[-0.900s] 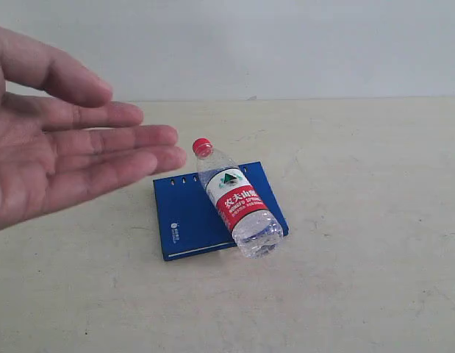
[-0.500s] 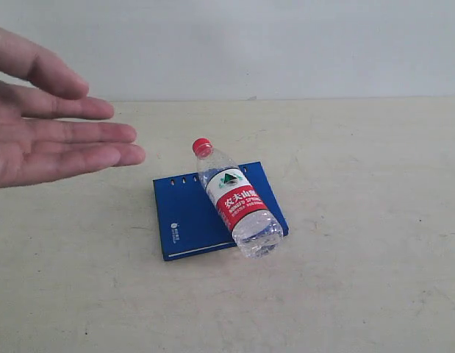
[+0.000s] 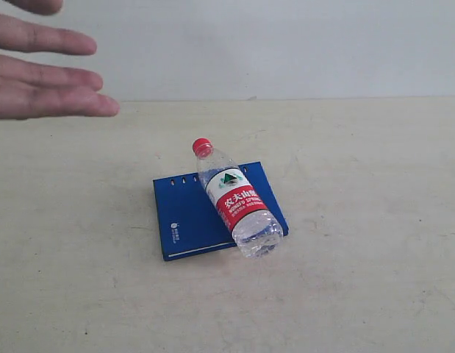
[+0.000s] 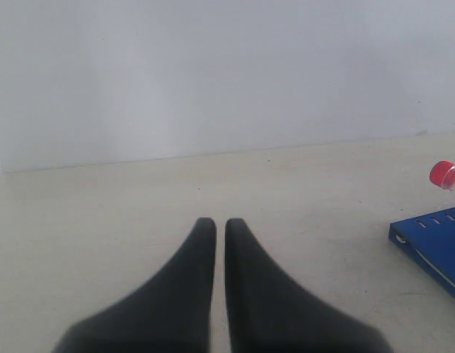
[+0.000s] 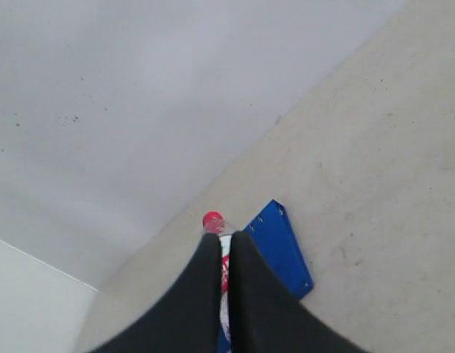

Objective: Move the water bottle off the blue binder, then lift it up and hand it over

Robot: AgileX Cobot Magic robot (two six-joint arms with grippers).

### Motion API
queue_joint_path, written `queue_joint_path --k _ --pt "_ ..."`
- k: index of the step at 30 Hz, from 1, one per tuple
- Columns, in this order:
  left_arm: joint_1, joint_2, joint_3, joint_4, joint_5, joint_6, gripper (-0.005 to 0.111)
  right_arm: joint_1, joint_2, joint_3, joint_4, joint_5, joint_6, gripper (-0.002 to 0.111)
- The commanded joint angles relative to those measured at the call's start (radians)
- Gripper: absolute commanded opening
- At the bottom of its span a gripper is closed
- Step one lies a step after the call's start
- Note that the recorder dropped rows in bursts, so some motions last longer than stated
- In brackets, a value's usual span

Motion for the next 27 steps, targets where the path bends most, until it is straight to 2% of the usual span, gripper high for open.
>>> queue_joint_path --k 1,7,10,13,18,19,20,21,22,23,24,25,26,27 --pt "-0.007 -0.004 -0.001 0.002 -0.014 0.005 0.004 -0.006 -0.004 -0.001 0.04 -0.104 0.024 0.0" --pt "-0.007 -0.004 -0.001 0.002 -0.014 0.005 0.004 -0.006 -0.004 -0.001 0.067 -0.095 0.042 0.0" --pt "-0.007 -0.004 -0.001 0.002 -0.014 0.005 0.004 -0.006 -0.004 -0.001 0.065 -0.178 0.042 0.0" --pt "-0.007 -0.004 -0.001 0.002 -0.014 0.005 0.004 0.012 -0.004 -0.06 0.062 -0.407 0.076 0.0" --pt "-0.007 -0.004 -0.001 0.002 -0.014 0.005 0.004 0.023 0.021 -0.295 -0.108 -1.031 0.035 0.0" --pt "-0.007 -0.004 -0.001 0.002 -0.014 0.005 0.004 0.023 0.107 -0.429 -0.316 -1.026 -0.022 0.0" --pt "-0.007 -0.004 -0.001 0.002 -0.014 0.005 0.004 0.023 0.15 -0.494 -0.439 -0.928 -0.03 0.0" --pt "-0.007 -0.004 -0.001 0.002 -0.014 0.005 0.004 0.023 0.286 -0.677 -0.798 -0.572 0.075 0.0" --pt "-0.007 -0.004 -0.001 0.002 -0.014 0.005 0.004 0.023 0.355 -0.746 -1.018 -0.442 0.255 0.0" --pt "-0.007 -0.004 -0.001 0.002 -0.014 0.005 0.004 0.023 0.538 -0.867 -1.451 -0.249 0.694 0.0" --pt "-0.007 -0.004 -0.001 0.002 -0.014 0.005 0.004 0.023 0.627 -0.904 -1.645 -0.205 0.839 0.0" --pt "-0.007 -0.004 -0.001 0.002 -0.014 0.005 0.004 0.023 0.788 -0.944 -1.917 -0.229 0.981 0.0" --pt "-0.007 -0.004 -0.001 0.002 -0.014 0.005 0.004 0.023 0.864 -0.959 -1.999 -0.279 1.041 0.0" --pt "-0.007 -0.004 -0.001 0.002 -0.014 0.005 0.004 0.023 0.992 -0.974 -2.085 -0.429 1.152 0.0"
